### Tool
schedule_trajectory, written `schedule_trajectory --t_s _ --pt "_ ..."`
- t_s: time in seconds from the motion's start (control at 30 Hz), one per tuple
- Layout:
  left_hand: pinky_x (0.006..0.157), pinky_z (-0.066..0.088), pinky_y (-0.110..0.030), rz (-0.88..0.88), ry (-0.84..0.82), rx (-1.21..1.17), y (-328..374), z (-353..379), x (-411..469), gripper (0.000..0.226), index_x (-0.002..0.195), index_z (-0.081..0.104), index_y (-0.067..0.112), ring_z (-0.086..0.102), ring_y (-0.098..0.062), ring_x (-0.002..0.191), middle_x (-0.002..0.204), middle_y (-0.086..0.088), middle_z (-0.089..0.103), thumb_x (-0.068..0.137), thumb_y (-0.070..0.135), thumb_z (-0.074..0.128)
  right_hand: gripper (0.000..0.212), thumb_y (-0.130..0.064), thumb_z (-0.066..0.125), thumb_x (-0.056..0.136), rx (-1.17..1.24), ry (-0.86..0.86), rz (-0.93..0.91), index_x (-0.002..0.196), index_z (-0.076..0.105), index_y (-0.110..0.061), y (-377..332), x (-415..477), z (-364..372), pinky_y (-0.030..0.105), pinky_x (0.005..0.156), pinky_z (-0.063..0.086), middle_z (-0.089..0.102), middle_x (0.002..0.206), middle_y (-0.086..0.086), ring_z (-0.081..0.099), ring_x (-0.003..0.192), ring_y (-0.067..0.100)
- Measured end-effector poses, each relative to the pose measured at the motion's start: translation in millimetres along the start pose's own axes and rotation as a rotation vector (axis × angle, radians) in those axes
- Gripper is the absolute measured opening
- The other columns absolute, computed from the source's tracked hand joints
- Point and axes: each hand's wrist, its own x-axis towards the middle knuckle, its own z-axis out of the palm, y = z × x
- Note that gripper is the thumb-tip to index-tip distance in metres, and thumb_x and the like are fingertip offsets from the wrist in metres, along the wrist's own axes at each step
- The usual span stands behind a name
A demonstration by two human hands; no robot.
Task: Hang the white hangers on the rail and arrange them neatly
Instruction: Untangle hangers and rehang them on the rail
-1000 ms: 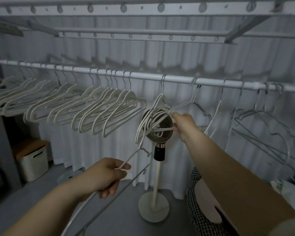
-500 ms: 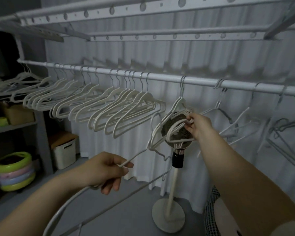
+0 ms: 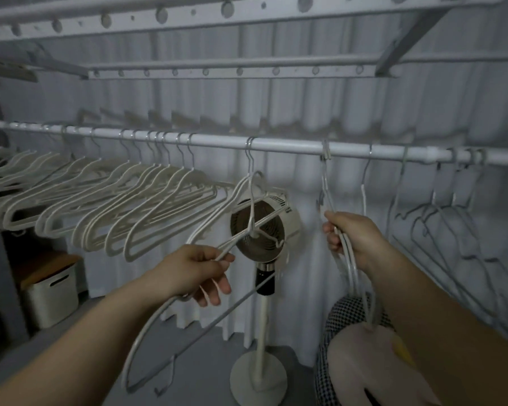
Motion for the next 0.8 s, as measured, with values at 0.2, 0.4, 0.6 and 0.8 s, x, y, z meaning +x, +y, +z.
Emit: schedule_trajectory --t_s 0.2,0.4,0.6,0.8 --pt "0.040 0.035 -0.019 0.172 0.189 -0.020 22 29 45 0.024 0.078 0.055 0.023 0.052 -0.004 0.031 0.040 0.004 0.061 0.093 0.007 0.045 0.023 -0.011 0.046 0.094 -0.071 0.006 -0.002 0.072 0.053 -0.008 -6 -3 -21 0.009 0.032 0.033 0.058 0.036 -0.002 0.040 0.024 0.004" --pt "0.030 0.032 -0.010 0.218 0.206 -0.064 38 37 74 0.013 0.100 0.054 0.006 0.049 -0.005 0.027 0.037 0.001 0.058 0.093 0.003 0.043 0.023 -0.007 0.043 0.094 -0.164 -0.004 0.011 0.075 0.055 -0.008 -10 -7 -29 0.013 0.036 0.041 0.063 0.058 0.006 0.048 0.029 0.005" --pt "0.029 0.032 -0.008 0.224 0.218 -0.036 48 32 101 0.017 0.087 0.055 0.008 0.046 -0.005 0.025 0.033 0.001 0.056 0.094 0.003 0.040 0.015 -0.007 0.043 0.094 -0.245 -0.015 -0.008 0.085 0.055 -0.005 -11 -5 -34 0.014 0.035 0.040 0.060 0.071 0.012 0.050 0.031 0.006" --pt "0.029 0.035 -0.011 0.147 0.252 0.086 41 19 121 0.023 0.073 0.053 0.010 0.052 -0.009 0.029 0.038 -0.001 0.059 0.093 0.003 0.043 0.015 -0.002 0.043 0.092 -0.305 0.021 -0.024 0.105 0.046 -0.010 -11 9 -29 0.015 0.035 0.039 0.056 0.063 0.010 0.049 0.035 0.012"
